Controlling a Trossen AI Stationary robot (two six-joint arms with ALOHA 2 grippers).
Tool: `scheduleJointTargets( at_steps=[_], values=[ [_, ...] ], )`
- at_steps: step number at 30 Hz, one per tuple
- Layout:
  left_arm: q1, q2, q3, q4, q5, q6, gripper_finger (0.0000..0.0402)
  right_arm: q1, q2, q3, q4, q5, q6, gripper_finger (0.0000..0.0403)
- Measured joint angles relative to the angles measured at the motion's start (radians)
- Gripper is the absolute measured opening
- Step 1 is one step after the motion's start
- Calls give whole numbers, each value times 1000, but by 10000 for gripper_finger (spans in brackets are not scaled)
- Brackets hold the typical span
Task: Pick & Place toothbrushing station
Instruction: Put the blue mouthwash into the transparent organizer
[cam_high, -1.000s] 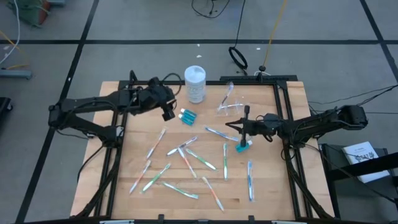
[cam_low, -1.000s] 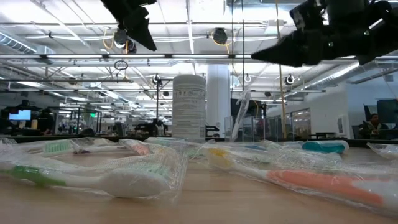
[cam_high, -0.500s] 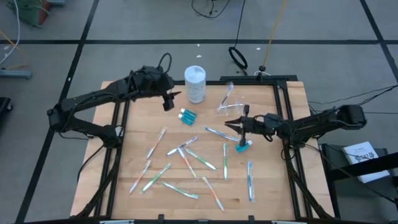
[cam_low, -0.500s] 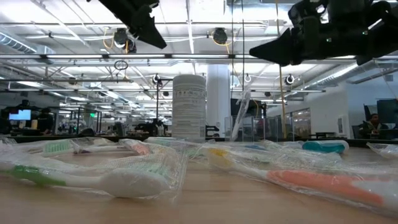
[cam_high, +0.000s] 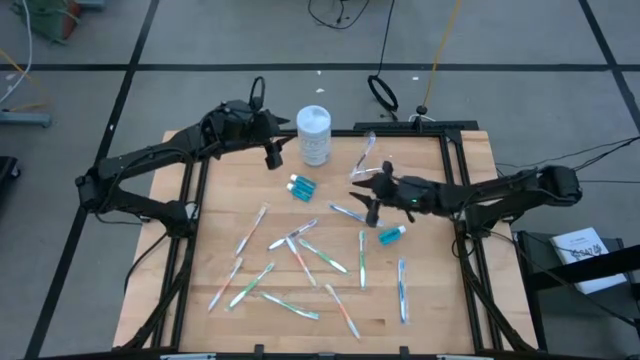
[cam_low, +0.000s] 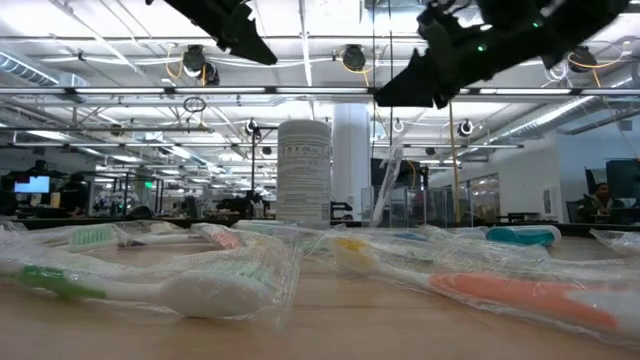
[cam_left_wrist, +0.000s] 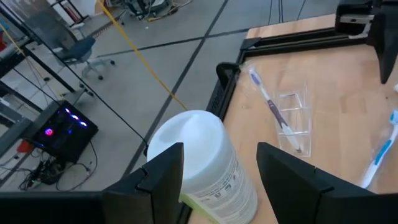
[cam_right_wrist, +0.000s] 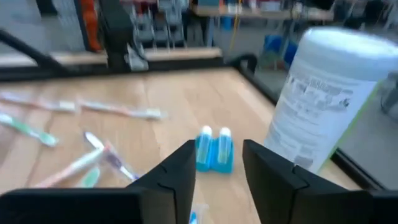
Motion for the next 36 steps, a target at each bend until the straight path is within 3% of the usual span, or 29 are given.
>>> scheduleJointTargets(
  at_steps=[4, 11, 19, 23, 27, 36],
  values=[
    [0, 0, 0, -15, 0, -5, 209, 10, 59, 104, -182, -3, 26, 152],
    [0, 0, 0, -91, -3, 0, 209, 58, 68, 116, -452, -2, 102, 185],
    [0, 0, 0, -112, -3, 1, 209, 114, 24, 116, -858, -6, 320, 186],
    [0, 0, 0, -105, -4, -9, 209, 154, 25, 116, -997, -78, 390, 187],
    [0, 0, 0, -105, -4, -24, 209, 191, 24, 95, -1018, -134, 443, 191],
    [-1, 0, 0, -104, -3, -65, 209, 232, 25, -19, -1025, -102, 356, 186]
  ],
)
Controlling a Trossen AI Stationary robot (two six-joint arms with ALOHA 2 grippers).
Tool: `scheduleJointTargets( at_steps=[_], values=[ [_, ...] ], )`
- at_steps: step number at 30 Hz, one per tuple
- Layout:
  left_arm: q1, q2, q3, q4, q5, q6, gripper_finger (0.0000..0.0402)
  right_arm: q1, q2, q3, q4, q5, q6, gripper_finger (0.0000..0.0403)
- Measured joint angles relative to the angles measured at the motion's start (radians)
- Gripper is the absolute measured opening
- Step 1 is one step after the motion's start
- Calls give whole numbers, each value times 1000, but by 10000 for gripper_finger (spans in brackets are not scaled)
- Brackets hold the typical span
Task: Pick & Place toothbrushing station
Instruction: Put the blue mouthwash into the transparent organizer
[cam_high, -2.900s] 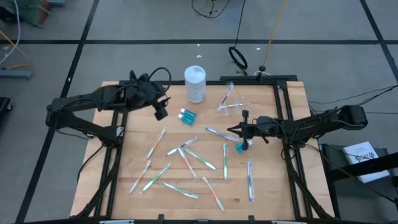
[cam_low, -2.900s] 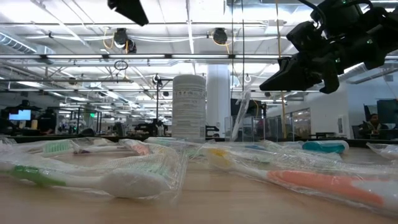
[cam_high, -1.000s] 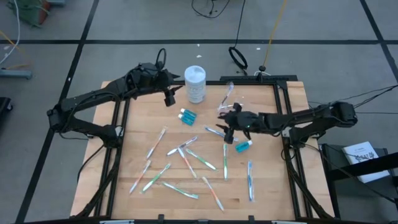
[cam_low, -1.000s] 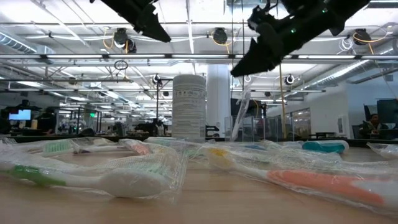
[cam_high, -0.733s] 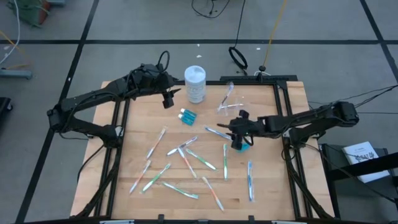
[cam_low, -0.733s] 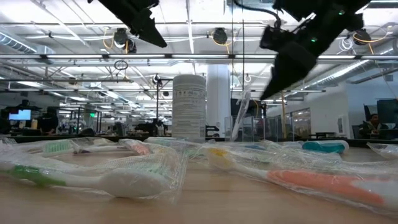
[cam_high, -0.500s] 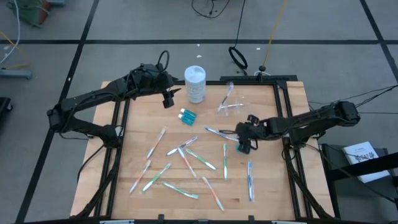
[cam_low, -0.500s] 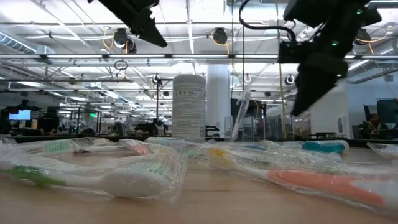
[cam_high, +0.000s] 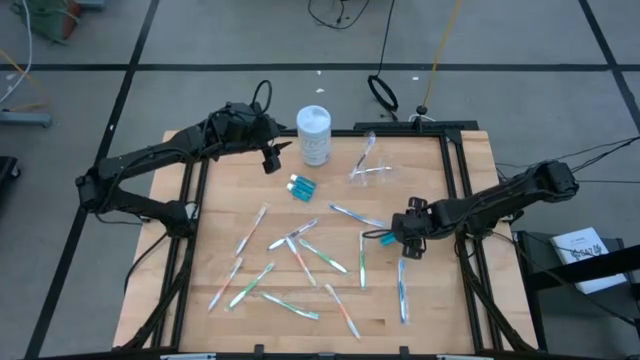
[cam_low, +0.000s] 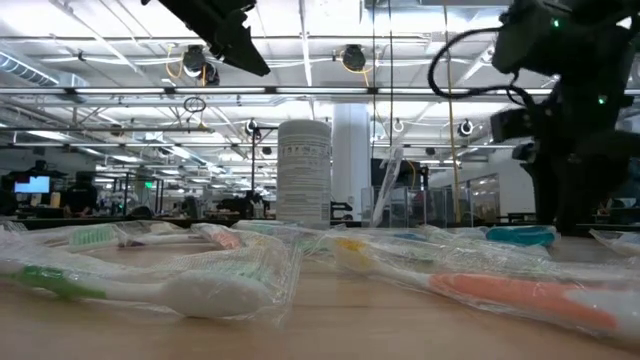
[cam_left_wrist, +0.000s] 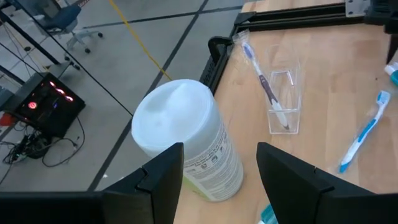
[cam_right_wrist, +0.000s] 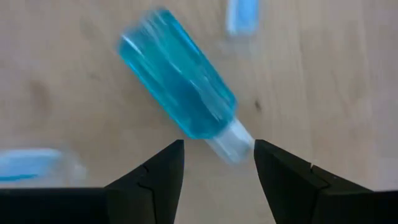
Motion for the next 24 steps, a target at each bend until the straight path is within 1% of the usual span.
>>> scheduleJointTargets(
  at_steps=[5, 9, 12, 14, 18, 24],
  values=[
    [0, 0, 0, 0, 0, -30, 209, -8, -1, -65, 44, 2, -32, 178],
    [0, 0, 0, -1, 0, -53, 209, -7, -7, -118, 143, 2, -108, 167],
    [0, 0, 0, -3, 0, -65, 209, -7, -4, -123, 183, 11, -160, 158],
    [0, 0, 0, -3, 0, -78, 209, -7, -3, -124, 194, 34, -187, 154],
    [0, 0, 0, -4, 0, -82, 209, -8, -2, -125, 203, 89, -246, 157],
    [0, 0, 0, -4, 1, -86, 209, -8, 0, -127, 268, 110, -258, 173]
  ],
)
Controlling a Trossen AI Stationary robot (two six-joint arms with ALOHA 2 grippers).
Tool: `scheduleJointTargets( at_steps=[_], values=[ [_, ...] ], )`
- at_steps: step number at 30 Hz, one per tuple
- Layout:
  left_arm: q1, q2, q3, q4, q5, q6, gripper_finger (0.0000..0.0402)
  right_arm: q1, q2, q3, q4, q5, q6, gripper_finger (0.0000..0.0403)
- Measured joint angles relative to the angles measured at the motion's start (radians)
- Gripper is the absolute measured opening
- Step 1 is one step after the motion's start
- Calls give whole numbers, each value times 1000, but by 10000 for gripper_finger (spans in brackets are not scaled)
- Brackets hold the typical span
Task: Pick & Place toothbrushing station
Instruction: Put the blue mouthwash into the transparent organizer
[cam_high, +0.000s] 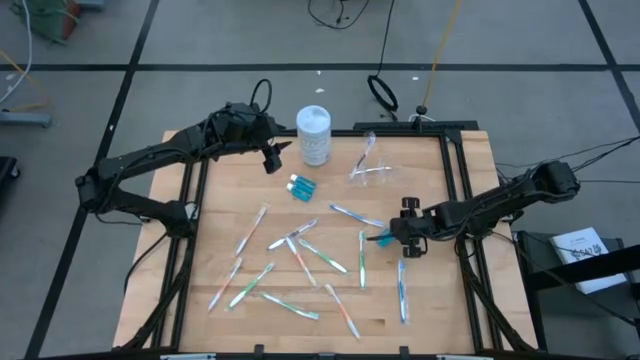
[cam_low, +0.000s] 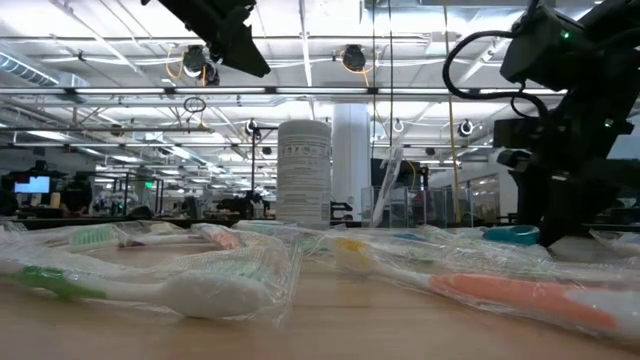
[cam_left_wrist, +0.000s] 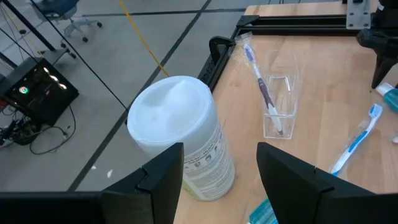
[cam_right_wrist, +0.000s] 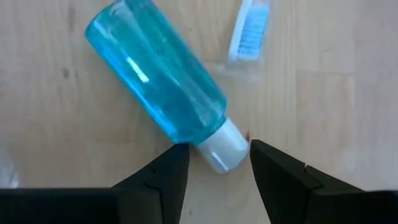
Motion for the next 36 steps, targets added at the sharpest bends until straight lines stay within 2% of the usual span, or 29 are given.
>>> scheduleJointTargets(
  at_steps=[5, 10, 13, 21, 30, 36],
  values=[
    [0, 0, 0, 0, 0, 4, 209, -1, 2, -1, 35, 25, -15, 187],
    [0, 0, 0, -6, 0, 4, 209, -1, 3, -2, 66, 44, -130, 191],
    [0, 0, 0, -6, 0, 4, 209, -2, 18, -2, 105, 14, -176, 189],
    [0, 0, 0, -6, 1, 5, 209, -1, 56, 0, 171, -30, -188, 154],
    [0, 0, 0, -5, 0, 5, 209, -1, 58, -2, 248, -49, -188, 90],
    [0, 0, 0, -5, 0, 6, 209, 0, 58, -2, 264, -44, -163, 89]
  ],
)
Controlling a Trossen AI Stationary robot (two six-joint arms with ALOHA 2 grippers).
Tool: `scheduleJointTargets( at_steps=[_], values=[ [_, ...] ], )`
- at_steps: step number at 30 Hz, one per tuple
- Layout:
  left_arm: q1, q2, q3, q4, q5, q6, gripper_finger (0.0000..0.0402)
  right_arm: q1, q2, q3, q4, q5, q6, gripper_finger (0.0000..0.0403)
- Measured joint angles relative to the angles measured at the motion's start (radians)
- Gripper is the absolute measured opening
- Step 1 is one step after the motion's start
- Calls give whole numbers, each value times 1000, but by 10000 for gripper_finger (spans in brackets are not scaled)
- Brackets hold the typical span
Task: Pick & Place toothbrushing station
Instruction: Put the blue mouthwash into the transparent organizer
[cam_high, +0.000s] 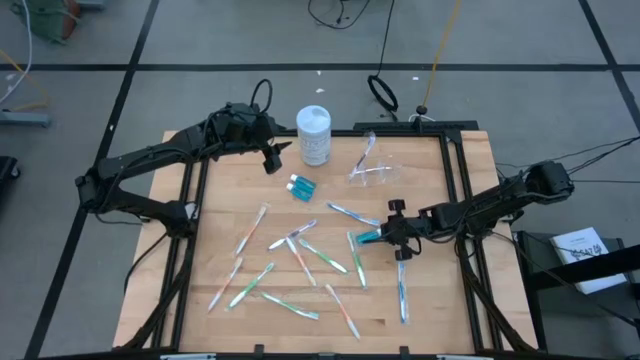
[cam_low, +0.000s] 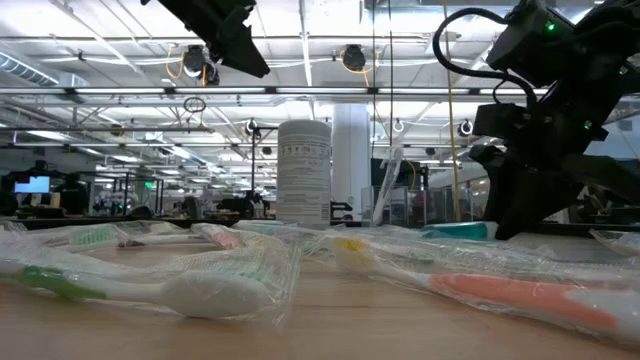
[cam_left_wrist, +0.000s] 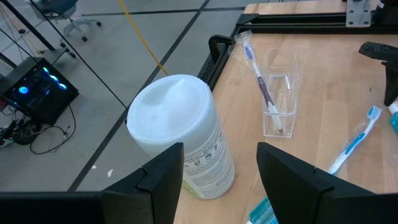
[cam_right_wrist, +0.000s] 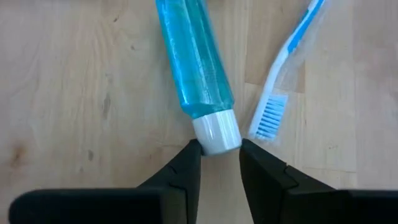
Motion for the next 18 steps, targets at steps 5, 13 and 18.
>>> scheduleJointTargets(
  at_steps=[5, 13, 18],
  values=[
    [0, 0, 0, 1, 0, 3, 209, 8, -8, 0, 23, 6, 8, 90],
    [0, 0, 0, 2, 0, 6, 209, 11, -61, 3, 49, 109, -27, 88],
    [0, 0, 0, 11, 0, 6, 209, 11, -130, 5, 57, 315, -206, 88]
  ],
)
